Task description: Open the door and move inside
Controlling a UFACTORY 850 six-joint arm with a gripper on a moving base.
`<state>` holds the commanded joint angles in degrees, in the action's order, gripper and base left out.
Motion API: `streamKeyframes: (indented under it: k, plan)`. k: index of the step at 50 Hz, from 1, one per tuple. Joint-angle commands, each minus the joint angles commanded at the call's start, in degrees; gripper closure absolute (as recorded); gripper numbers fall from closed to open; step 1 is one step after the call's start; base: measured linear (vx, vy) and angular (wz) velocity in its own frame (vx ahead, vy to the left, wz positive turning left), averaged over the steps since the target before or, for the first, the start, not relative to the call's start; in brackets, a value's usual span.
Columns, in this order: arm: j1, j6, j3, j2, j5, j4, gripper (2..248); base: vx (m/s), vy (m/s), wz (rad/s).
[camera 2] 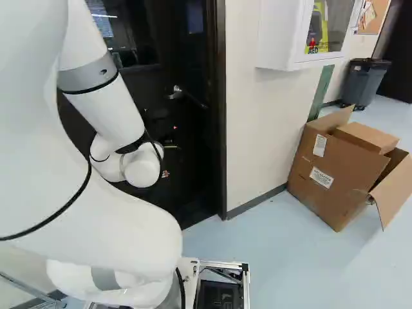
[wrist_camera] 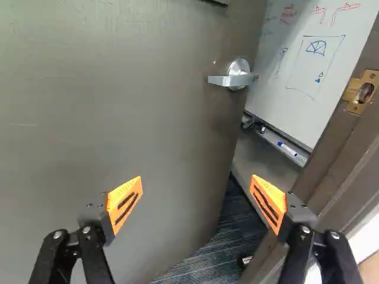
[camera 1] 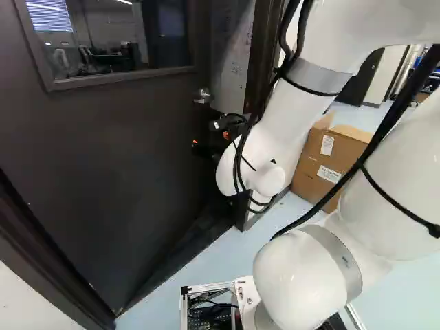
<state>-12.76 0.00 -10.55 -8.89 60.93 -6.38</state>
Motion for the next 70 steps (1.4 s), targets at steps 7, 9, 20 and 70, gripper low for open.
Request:
streamKeyframes:
  k: [7, 9, 20, 70]
  plan:
    - [0.00, 0.00, 0.00, 0.00, 0.00, 0.00, 3, -0.001, 0.060, -0.003]
    - [0.00, 0.00, 0.00, 0.00, 0.00, 0.00, 3, 0.002, 0.056, -0.004]
    - [0.00, 0.00, 0.00, 0.00, 0.00, 0.00, 3, 0.004, 0.041, 0.002]
    - [0.00, 0.00, 0.00, 0.00, 0.00, 0.00, 3, 0.041, 0.033, -0.004]
